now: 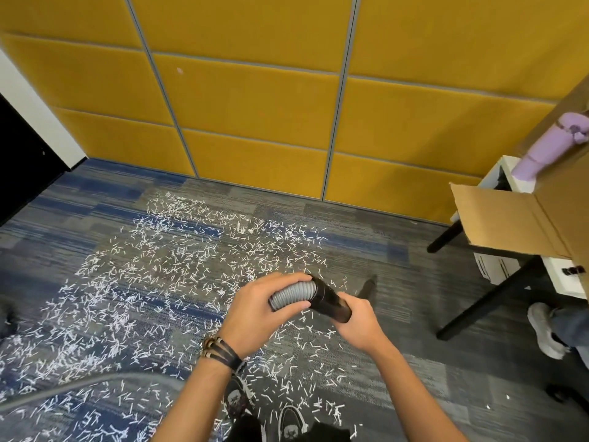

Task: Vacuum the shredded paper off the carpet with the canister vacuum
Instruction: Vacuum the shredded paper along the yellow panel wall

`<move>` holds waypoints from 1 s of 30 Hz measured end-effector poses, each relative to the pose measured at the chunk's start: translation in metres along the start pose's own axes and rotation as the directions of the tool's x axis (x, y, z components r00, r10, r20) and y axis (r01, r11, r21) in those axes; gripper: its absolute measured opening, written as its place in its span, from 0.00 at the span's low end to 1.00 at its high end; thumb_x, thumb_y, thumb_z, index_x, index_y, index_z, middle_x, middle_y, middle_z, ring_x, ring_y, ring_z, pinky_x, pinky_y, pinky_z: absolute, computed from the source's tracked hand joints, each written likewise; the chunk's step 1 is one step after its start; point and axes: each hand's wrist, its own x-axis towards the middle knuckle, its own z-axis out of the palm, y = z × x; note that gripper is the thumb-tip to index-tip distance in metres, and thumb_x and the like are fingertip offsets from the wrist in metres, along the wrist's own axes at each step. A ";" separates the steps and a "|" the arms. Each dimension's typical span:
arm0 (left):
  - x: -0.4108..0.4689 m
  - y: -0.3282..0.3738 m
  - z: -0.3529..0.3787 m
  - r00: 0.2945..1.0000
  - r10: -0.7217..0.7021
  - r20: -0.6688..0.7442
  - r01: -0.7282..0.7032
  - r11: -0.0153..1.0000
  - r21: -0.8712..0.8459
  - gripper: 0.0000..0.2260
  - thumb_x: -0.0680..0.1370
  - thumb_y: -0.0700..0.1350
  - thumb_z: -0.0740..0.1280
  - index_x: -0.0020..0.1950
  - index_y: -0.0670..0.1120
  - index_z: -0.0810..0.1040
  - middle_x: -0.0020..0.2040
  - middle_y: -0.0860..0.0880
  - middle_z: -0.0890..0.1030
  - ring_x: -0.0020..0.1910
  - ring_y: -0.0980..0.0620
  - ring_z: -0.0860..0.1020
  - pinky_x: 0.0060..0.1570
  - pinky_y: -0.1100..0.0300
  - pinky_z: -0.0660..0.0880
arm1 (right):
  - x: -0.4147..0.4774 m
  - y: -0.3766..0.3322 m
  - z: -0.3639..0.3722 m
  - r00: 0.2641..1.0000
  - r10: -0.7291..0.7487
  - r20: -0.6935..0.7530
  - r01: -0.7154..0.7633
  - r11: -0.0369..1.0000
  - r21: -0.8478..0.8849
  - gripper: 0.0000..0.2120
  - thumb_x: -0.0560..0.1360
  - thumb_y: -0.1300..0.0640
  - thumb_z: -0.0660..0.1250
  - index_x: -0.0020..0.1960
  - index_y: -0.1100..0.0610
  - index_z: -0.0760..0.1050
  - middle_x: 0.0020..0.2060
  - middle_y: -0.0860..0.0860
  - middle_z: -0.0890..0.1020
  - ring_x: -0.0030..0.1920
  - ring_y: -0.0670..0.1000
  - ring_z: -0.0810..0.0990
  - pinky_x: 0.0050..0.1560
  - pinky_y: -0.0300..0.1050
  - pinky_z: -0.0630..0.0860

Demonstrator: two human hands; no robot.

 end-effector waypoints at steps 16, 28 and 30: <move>-0.034 0.035 -0.084 0.964 0.105 -0.242 -0.098 0.994 0.044 0.18 0.69 0.62 0.79 0.58 0.62 0.85 0.54 0.65 0.86 0.52 0.60 0.85 0.53 0.60 0.82 | -0.024 -0.082 0.041 0.983 -0.140 -0.115 0.151 0.984 0.096 0.10 0.69 0.65 0.70 0.43 0.51 0.81 0.30 0.44 0.81 0.30 0.47 0.77 0.31 0.35 0.69; -0.076 0.011 -0.094 0.980 0.111 -0.166 -0.090 0.987 0.131 0.21 0.70 0.66 0.76 0.61 0.62 0.84 0.54 0.68 0.84 0.52 0.65 0.83 0.54 0.67 0.78 | -0.041 -0.091 0.074 0.995 -0.100 -0.004 0.100 0.990 0.104 0.04 0.67 0.60 0.71 0.39 0.53 0.77 0.29 0.52 0.79 0.27 0.47 0.73 0.30 0.45 0.69; -0.090 0.010 -0.102 0.979 0.133 -0.153 -0.113 0.985 0.134 0.21 0.70 0.65 0.77 0.62 0.61 0.85 0.54 0.67 0.84 0.52 0.64 0.83 0.54 0.65 0.79 | -0.058 -0.100 0.084 0.993 -0.114 -0.013 0.115 0.986 0.123 0.05 0.68 0.61 0.70 0.40 0.53 0.78 0.29 0.51 0.79 0.28 0.45 0.72 0.30 0.43 0.68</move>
